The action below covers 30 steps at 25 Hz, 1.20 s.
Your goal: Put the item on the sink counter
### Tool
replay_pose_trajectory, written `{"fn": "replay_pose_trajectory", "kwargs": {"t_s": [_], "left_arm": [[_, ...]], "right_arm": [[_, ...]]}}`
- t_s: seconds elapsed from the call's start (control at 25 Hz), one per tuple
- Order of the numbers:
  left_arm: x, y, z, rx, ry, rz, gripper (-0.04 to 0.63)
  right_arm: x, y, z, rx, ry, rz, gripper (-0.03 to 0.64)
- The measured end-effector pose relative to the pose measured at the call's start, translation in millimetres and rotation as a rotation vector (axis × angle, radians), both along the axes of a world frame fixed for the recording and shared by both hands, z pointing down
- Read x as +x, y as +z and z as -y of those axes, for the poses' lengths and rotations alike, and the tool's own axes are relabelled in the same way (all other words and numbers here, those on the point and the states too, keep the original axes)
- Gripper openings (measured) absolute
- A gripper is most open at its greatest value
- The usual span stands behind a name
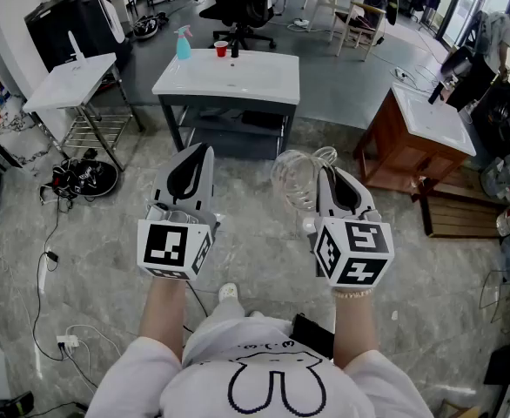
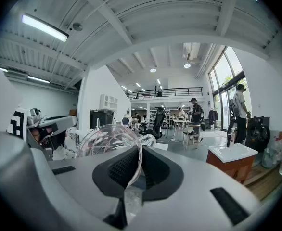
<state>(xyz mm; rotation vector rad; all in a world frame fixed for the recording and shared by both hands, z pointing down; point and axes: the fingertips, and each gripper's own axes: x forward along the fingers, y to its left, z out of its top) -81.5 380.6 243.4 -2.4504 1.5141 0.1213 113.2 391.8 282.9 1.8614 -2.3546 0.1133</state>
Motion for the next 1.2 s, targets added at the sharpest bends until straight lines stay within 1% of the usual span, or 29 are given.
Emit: {"fn": "replay_pose_trajectory", "kwargs": {"t_s": [0.24, 0.56, 0.76, 1.0, 1.08, 1.2], "left_arm": [[14.4, -2.0, -4.2, 0.023, 0.024, 0.016, 0.009], [15.9, 1.2, 28.3, 0.024, 0.034, 0.008, 0.009], [0.6, 3.6, 76.7, 0.022, 0.034, -0.006, 0.009], [-24.9, 5.8, 151.9, 0.017, 0.023, -0.010, 0.009], [-36.9, 6.8, 180.3, 0.014, 0.019, -0.014, 0.009], [-52.2, 9.3, 222.7, 0.010, 0.024, -0.018, 0.009]], "right_arm": [[5.5, -1.8, -5.8, 0.028, 0.005, -0.008, 0.043], [9.5, -1.1, 21.4, 0.064, 0.034, -0.029, 0.043], [-2.1, -1.9, 64.0, 0.114, 0.051, -0.053, 0.043], [-19.8, -4.9, 138.0, 0.137, 0.060, -0.066, 0.043], [-30.0, -7.9, 164.4, 0.168, 0.058, -0.088, 0.043], [-46.7, -11.3, 202.0, 0.240, 0.046, -0.117, 0.043]]}}
